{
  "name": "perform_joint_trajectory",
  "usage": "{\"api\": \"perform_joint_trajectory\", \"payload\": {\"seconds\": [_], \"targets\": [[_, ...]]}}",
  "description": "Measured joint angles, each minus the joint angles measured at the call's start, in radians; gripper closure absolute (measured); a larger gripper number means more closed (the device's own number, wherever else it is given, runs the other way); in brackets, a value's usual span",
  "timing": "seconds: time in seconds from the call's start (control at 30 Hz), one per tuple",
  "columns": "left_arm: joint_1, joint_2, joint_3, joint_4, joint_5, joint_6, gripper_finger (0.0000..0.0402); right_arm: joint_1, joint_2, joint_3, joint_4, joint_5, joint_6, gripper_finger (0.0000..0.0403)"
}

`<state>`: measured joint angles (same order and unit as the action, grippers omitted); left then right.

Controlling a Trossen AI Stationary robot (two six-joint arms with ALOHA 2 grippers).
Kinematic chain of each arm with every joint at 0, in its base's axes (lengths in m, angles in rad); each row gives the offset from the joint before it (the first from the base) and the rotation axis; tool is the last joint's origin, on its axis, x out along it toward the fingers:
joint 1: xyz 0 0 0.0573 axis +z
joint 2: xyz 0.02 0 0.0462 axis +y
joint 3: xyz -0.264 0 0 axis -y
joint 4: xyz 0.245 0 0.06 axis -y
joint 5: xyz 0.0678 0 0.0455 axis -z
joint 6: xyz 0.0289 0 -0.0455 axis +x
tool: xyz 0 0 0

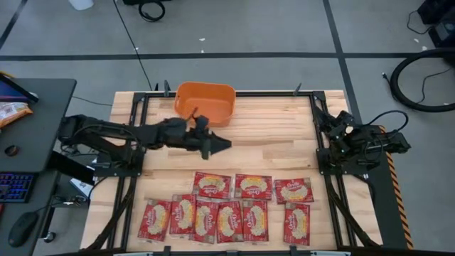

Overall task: Sort popcorn bags into baskets
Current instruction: Put the red popcorn bag into the orange container

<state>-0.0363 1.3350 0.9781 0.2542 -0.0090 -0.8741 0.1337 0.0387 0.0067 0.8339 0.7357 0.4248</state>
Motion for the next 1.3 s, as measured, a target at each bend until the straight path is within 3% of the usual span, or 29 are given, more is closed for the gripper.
{"api": "perform_joint_trajectory", "payload": {"seconds": [0.17, 0.3, 0.57, 0.9, 1.07, 1.3], "targets": [[-0.023, 0.08, 0.145, -0.285, 0.003, 0.054, 0.0256, 0.001, 0.001, 0.0, -0.074, -0.136, 0.111, 0.0386], [-0.041, 0.138, 0.216, -0.382, 0.005, 0.068, 0.0234, 0.001, 0.004, 0.049, -0.262, -0.213, 0.199, 0.0386], [-0.055, 0.159, 0.226, -0.359, 0.002, 0.145, 0.0205, 0.001, 0.073, 0.211, -0.501, -0.277, 0.159, 0.0386], [-0.063, 0.159, 0.226, -0.299, 0.012, 0.042, 0.0209, 0.001, 0.216, 0.429, -0.916, -0.313, 0.149, 0.0386], [-0.099, 0.159, 0.226, -0.226, -0.009, 0.075, 0.0209, 0.0, 0.29, 0.488, -0.964, -0.334, 0.097, 0.0386], [-0.172, 0.182, 0.226, -0.284, -0.112, 0.076, 0.0209, 0.0, 0.349, 0.511, -0.974, -0.338, 0.063, 0.0386]]}}
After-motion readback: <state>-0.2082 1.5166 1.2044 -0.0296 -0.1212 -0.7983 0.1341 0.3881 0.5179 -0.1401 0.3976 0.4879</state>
